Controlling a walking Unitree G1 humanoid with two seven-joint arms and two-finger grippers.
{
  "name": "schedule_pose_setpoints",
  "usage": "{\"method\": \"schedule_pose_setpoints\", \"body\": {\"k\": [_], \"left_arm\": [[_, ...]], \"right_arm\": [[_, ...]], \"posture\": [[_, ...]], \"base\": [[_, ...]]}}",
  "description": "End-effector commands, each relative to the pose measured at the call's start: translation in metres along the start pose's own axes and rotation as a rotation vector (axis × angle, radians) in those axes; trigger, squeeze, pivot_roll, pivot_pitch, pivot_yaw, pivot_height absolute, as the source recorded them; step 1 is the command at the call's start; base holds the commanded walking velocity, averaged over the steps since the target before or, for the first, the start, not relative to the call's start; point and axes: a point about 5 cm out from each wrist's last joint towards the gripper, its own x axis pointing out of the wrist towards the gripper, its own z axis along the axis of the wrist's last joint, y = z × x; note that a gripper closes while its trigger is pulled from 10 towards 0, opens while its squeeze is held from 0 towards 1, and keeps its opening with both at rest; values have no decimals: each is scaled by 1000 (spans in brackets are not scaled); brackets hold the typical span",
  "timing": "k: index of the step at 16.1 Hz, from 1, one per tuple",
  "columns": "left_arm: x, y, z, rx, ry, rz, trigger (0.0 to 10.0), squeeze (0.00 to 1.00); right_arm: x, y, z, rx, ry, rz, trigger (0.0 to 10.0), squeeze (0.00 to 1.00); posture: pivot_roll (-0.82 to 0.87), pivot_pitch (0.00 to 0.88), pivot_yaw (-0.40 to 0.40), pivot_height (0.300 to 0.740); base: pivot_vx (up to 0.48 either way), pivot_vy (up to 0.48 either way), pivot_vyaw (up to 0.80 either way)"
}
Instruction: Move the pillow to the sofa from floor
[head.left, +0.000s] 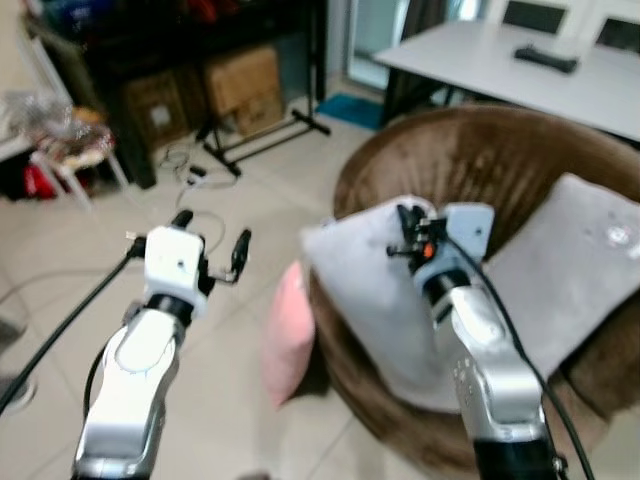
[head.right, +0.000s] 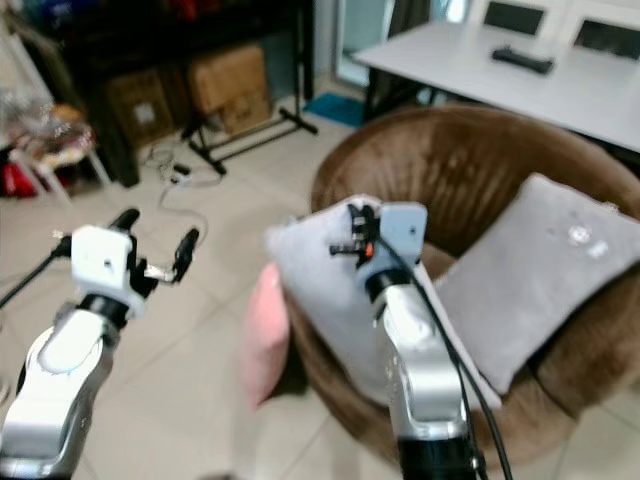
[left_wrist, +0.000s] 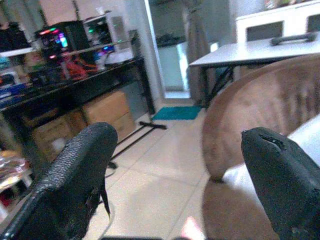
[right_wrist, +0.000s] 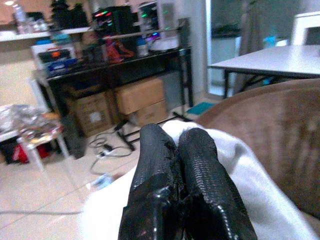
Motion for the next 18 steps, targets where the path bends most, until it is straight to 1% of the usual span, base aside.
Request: {"method": "schedule_pose_setpoints", "body": {"k": [1, 6, 10, 13, 16, 18], "left_arm": [[1, -3, 2, 3, -1, -24, 10000, 0], [1, -3, 1, 1, -1, -23, 10000, 0], [1, -6, 0, -3, 2, -26, 10000, 0], [1, -8, 0, -5, -8, -46, 10000, 0], [1, -11, 0, -7, -11, -76, 10000, 0], [0, -12, 0, -8, -10, -101, 10000, 0]], "right_arm": [[3, -1, 15, -7, -69, 0, 10000, 0], [4, -1, 18, -17, -80, 4, 10000, 0], [5, -5, 20, -32, -78, 5, 10000, 0], [5, -15, 32, -76, -102, 21, 10000, 0], [6, -21, 43, -102, -118, 36, 10000, 0], [6, -29, 53, -121, -132, 22, 10000, 0]], "posture": [[45, 0, 25, 740], [46, 0, 17, 740], [40, 0, 10, 740], [32, 0, 10, 740], [20, 0, 12, 740], [15, 0, 14, 740]], "base": [[292, 0, 0], [292, 0, 0], [282, 0, 0], [0, 0, 0], [0, 0, 0], [0, 0, 0]]}}
